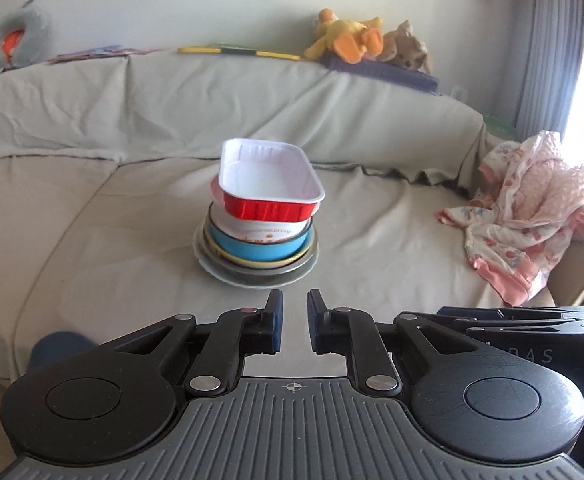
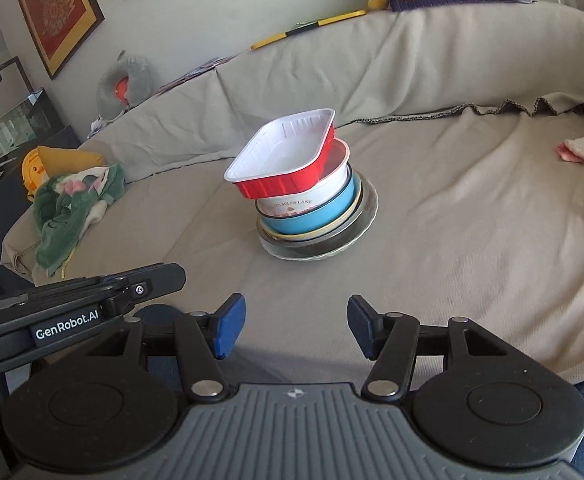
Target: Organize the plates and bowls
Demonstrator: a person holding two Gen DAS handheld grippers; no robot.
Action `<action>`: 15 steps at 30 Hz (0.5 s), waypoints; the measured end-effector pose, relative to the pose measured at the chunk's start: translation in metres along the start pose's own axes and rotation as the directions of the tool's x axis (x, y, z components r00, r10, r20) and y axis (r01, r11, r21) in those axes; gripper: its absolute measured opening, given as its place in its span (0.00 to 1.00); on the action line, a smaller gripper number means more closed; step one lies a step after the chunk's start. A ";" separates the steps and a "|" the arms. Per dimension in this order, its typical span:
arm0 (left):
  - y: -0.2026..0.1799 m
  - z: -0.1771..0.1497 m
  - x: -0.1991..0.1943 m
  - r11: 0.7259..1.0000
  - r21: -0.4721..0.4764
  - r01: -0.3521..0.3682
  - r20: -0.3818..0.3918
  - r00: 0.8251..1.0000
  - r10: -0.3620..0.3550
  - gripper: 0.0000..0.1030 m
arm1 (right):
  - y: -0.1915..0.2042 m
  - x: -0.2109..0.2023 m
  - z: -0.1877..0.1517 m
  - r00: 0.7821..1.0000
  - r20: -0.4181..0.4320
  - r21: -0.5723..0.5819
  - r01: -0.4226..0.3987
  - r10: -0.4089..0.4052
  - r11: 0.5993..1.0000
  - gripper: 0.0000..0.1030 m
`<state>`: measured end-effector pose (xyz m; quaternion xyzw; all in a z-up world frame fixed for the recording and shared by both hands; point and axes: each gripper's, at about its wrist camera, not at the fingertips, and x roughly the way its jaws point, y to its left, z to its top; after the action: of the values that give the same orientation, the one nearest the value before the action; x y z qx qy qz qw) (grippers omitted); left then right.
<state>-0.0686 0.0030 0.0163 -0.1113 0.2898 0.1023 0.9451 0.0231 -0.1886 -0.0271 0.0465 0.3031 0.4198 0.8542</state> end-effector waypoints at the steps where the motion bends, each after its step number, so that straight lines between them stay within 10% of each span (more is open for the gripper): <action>1: -0.001 0.001 -0.003 1.000 -0.002 0.003 -0.008 1.000 -0.003 0.15 | 0.001 -0.004 0.000 1.000 0.008 -0.003 0.007 -0.007 1.000 0.56; 15: -0.003 0.000 0.005 1.000 0.009 0.024 -0.098 0.995 -0.023 0.15 | 0.012 0.006 0.002 0.999 -0.036 -0.033 0.032 -0.033 0.999 0.59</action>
<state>-0.0634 0.0007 0.0137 -0.1149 0.3347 0.0843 0.9315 0.0184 -0.1762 -0.0239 0.0201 0.3126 0.4114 0.8559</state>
